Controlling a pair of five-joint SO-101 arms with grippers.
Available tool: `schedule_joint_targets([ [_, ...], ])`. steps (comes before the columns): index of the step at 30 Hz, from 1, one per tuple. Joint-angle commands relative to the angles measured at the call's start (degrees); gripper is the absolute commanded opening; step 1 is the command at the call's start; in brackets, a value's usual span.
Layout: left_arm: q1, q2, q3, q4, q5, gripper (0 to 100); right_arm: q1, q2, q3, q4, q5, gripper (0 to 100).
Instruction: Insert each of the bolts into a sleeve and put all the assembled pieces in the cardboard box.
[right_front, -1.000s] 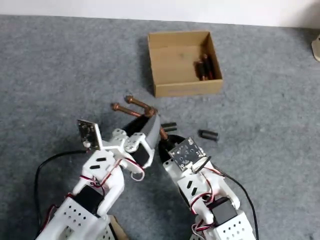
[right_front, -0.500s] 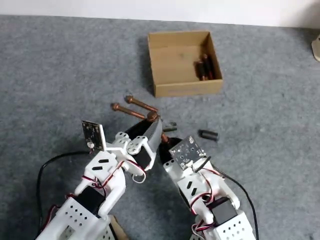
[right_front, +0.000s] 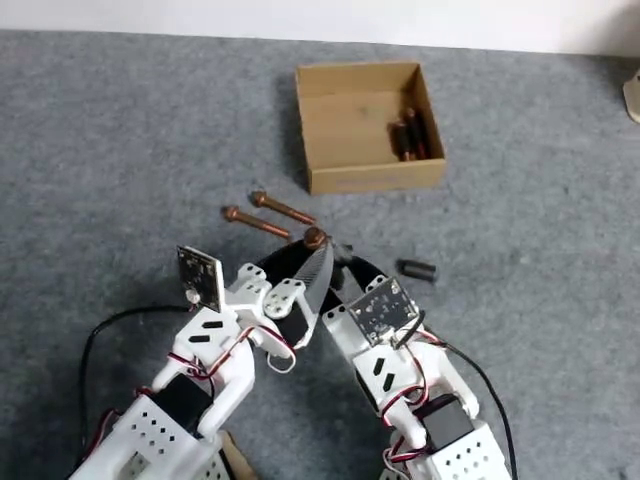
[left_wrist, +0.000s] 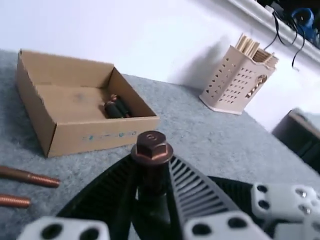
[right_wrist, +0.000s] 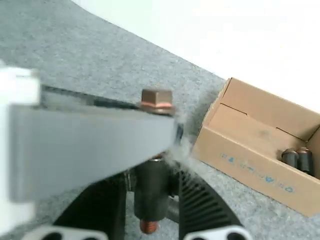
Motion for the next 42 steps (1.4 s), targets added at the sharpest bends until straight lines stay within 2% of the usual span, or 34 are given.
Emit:
schedule_joint_targets([
  [1,0.66,-0.48,-0.4,-0.7,-5.1,1,-0.04,-0.84,-2.24,-2.15,-0.44,0.5],
  [12,3.12,-0.66,0.66,-0.7,-11.34,1,2.42,-0.84,-2.15,-2.15,-0.44,0.5],
  [19,3.47,-0.22,0.84,0.79,-12.04,20,2.42,-0.84,-2.07,-2.15,-0.53,0.5],
  [30,7.6,-0.66,0.48,7.12,-12.13,31,2.42,-0.84,-2.07,-2.07,-0.53,0.5],
  [36,3.91,-0.66,0.31,6.95,-11.78,31,2.86,-0.84,-1.63,-1.8,-0.53,0.5],
  [42,-1.45,-0.22,-3.03,7.21,-5.45,31,7.96,-0.84,-0.48,-1.8,-0.53,0.5],
])
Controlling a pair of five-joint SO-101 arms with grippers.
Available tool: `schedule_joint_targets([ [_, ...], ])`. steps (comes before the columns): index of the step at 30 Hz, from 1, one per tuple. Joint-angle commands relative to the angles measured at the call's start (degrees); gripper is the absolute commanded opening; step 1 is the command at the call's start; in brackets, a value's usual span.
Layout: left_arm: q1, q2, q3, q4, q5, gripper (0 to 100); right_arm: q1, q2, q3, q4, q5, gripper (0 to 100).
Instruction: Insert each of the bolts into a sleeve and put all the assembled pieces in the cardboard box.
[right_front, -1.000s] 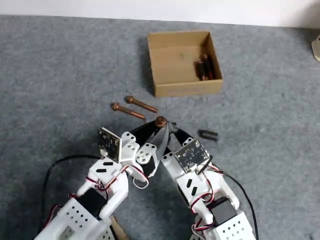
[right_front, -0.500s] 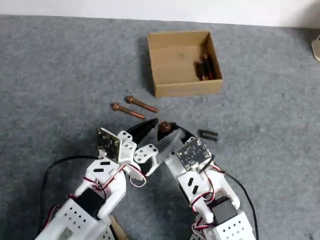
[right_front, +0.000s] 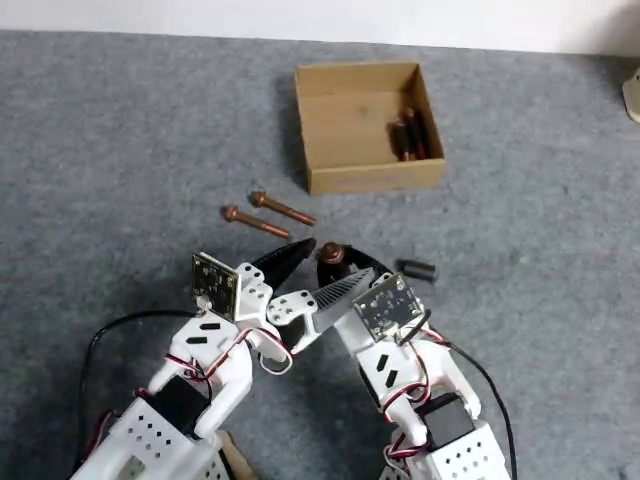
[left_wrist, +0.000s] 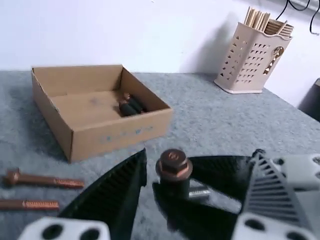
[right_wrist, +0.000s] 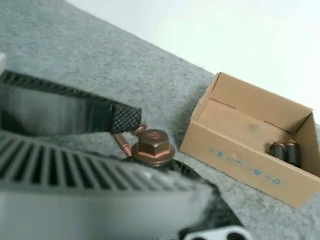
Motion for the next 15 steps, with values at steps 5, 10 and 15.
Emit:
schedule_joint_targets([
  [5,-3.12,0.57,-2.68,0.53,2.02,31,5.93,-1.01,-0.48,-1.63,-0.62,0.5],
  [10,-2.95,0.4,-2.86,0.53,5.45,31,6.02,-0.92,-0.66,0.92,-0.53,0.5],
  [15,-2.95,0.13,-2.86,0.26,5.98,22,6.02,-0.92,-0.66,2.77,-0.53,0.5],
])
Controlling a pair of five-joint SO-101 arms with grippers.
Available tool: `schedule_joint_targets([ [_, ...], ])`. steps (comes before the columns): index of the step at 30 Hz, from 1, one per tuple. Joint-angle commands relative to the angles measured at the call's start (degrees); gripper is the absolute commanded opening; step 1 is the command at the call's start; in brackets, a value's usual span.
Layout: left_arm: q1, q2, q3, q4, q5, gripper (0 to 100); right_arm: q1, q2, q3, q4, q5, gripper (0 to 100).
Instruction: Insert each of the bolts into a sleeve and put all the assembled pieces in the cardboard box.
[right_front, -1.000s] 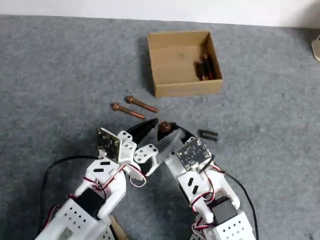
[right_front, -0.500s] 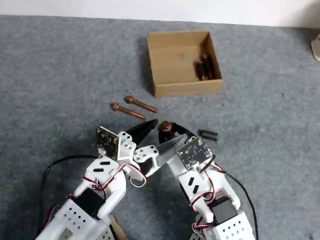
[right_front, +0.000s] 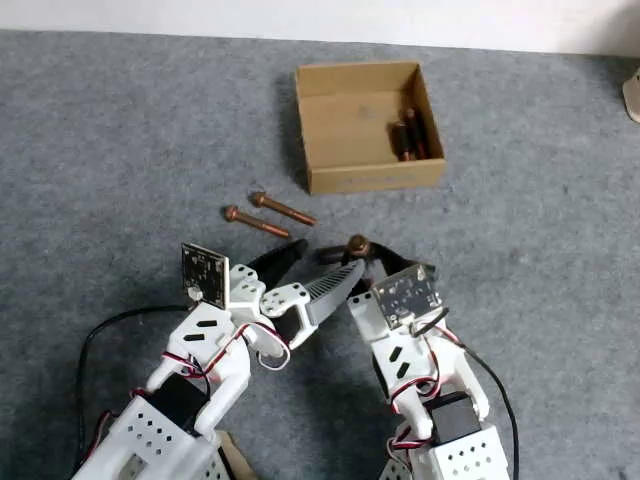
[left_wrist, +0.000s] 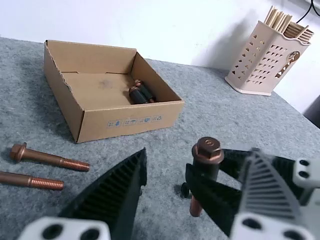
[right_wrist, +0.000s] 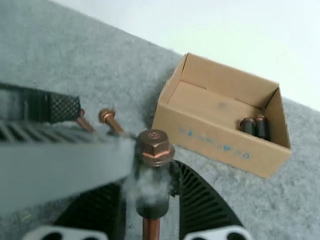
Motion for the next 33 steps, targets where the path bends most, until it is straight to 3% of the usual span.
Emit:
schedule_joint_targets([
  [1,-0.75,-0.57,-2.86,-0.18,0.62,20,0.57,-0.84,-0.66,0.04,-0.53,0.5],
  [11,-0.84,-0.57,-2.86,-0.26,0.62,1,3.12,-0.84,-0.57,0.22,-0.79,0.5],
  [28,-4.53,-0.13,-2.68,-0.26,0.7,1,3.38,-0.48,-7.34,13.23,-2.46,0.5],
  [33,-4.18,-0.13,-2.42,-0.26,0.53,1,3.38,9.36,-13.76,13.41,-2.37,0.5],
])
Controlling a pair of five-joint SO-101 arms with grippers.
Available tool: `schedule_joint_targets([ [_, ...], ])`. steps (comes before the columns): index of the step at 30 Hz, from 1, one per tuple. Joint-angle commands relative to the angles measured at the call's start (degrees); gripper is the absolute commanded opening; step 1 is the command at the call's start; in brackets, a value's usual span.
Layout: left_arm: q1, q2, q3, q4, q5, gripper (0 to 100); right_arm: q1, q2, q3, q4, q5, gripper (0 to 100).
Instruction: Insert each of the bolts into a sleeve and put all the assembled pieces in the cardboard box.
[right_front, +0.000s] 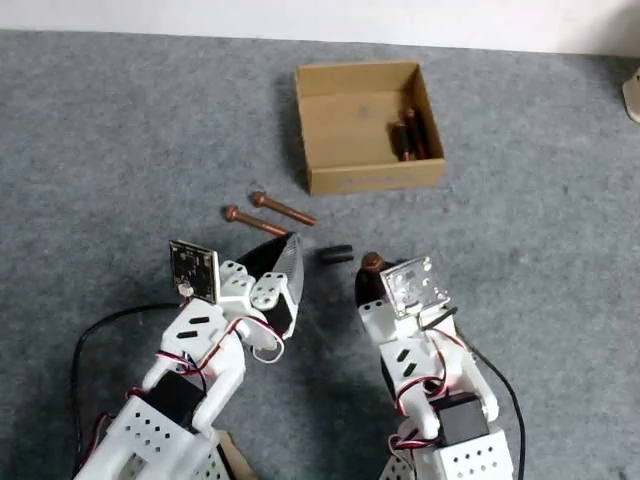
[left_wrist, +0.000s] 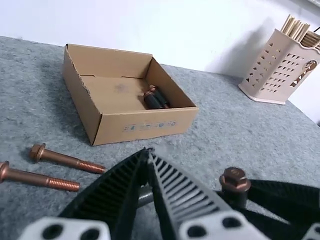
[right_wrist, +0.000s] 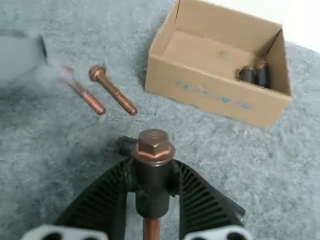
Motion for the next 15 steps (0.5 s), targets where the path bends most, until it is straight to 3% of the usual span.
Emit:
schedule_joint_targets([
  [1,-0.66,-0.13,-2.42,-0.26,0.44,1,0.57,9.36,-8.57,-0.31,-0.18,0.5],
  [15,-0.75,-0.13,-2.15,-0.26,0.26,1,0.57,39.78,-35.74,-0.4,-0.26,0.5],
])
